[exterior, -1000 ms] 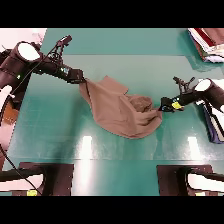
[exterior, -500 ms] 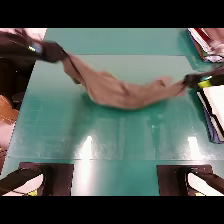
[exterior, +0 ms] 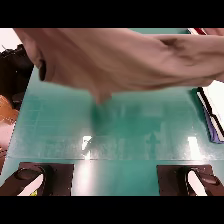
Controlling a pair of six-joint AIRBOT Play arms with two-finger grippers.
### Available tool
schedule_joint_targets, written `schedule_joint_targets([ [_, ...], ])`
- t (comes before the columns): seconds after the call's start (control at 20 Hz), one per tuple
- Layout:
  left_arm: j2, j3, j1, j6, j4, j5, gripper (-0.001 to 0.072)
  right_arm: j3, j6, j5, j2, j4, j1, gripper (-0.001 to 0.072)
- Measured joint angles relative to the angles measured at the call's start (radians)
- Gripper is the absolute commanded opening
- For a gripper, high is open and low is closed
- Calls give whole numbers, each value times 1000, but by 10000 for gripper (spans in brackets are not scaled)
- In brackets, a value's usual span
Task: Fold the shirts.
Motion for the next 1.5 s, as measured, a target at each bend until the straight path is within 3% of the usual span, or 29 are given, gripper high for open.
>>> schedule_joint_targets([
  [0.2, -57, -3, 0, -7, 32, -78, 29, -9, 10, 85, 6, 35, -22, 13],
  [0.45, -238, -162, 0, -10, 84, -151, 29, -156, 47, 178, -134, 116, 45, 13],
  [0.75, -535, -327, 0, -10, 169, -44, 31, -331, 77, -12, -412, 143, 99, 14],
  [0.8, -574, -336, 0, -18, 179, -24, 57, -333, 78, -48, -458, 147, 100, 19],
  [0.85, -602, -341, 0, -29, 187, -5, 343, -325, 79, -76, -506, 148, 101, 135],
  [0.9, -621, -346, 2, -39, 192, 13, 590, -305, 80, -100, -550, 150, 102, 359],
  [0.95, -637, -346, 5, -49, 195, 23, 516, -280, 81, -109, -587, 153, 103, 386],
  [1.0, -645, -339, 12, -53, 201, 21, 505, -249, 82, -109, -620, 153, 101, 385],
  [1.25, -593, -343, 94, -64, 217, -141, 505, -144, 55, -36, -645, 154, 69, 377],
  [1.5, -386, -652, 133, -75, 180, -212, 504, -256, 16, 1, -501, 155, 40, 377],
])
